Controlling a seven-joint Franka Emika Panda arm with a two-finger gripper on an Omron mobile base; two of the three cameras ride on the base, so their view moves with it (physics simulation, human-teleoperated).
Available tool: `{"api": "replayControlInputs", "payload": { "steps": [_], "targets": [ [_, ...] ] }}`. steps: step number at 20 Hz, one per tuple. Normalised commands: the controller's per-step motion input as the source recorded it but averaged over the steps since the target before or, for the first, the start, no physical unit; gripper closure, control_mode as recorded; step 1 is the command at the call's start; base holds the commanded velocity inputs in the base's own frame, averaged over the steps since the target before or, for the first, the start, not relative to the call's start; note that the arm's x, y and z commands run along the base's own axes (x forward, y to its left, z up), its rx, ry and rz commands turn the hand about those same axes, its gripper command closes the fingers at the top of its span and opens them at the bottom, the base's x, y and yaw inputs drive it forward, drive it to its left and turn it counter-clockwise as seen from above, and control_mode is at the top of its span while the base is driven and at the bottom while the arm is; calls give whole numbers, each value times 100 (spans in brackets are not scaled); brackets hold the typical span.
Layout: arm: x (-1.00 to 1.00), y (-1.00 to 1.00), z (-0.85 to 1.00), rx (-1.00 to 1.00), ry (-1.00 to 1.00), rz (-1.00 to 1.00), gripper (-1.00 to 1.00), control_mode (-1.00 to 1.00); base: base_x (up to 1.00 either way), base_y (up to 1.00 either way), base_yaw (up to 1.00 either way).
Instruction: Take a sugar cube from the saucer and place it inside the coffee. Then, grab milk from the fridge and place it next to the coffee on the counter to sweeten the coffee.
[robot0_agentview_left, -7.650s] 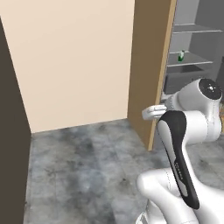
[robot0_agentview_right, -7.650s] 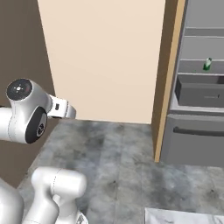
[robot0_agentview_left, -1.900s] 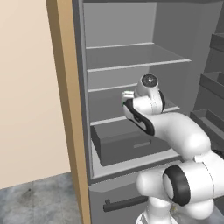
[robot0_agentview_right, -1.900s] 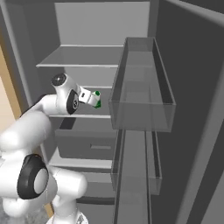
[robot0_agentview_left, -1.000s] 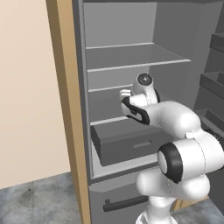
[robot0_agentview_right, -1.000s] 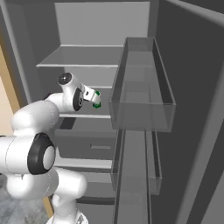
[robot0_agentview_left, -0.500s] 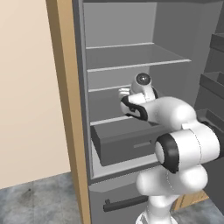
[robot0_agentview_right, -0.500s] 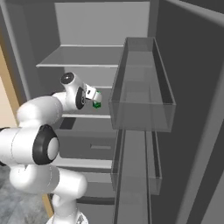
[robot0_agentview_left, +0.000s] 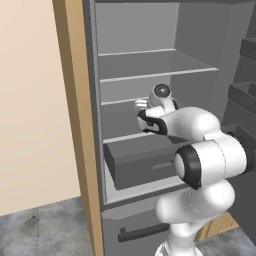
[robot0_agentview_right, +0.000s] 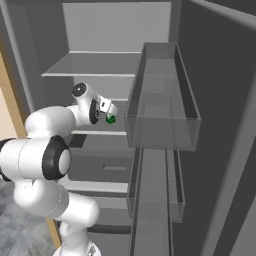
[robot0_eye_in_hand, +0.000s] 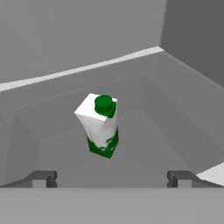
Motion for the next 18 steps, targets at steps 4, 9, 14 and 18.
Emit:
{"api": "replayControlInputs", "payload": {
  "steps": [4,9,14,18],
  "targets": [
    [17,0,-4,0,-2,0,-100,-100,0,0,0],
    [19,0,-6,0,-2,0,-100,-100,0,0,0],
    [15,0,-3,0,0,0,-100,-100,0,0,0],
    [13,0,-1,0,0,0,-100,-100,0,0,0]
  ]
}}
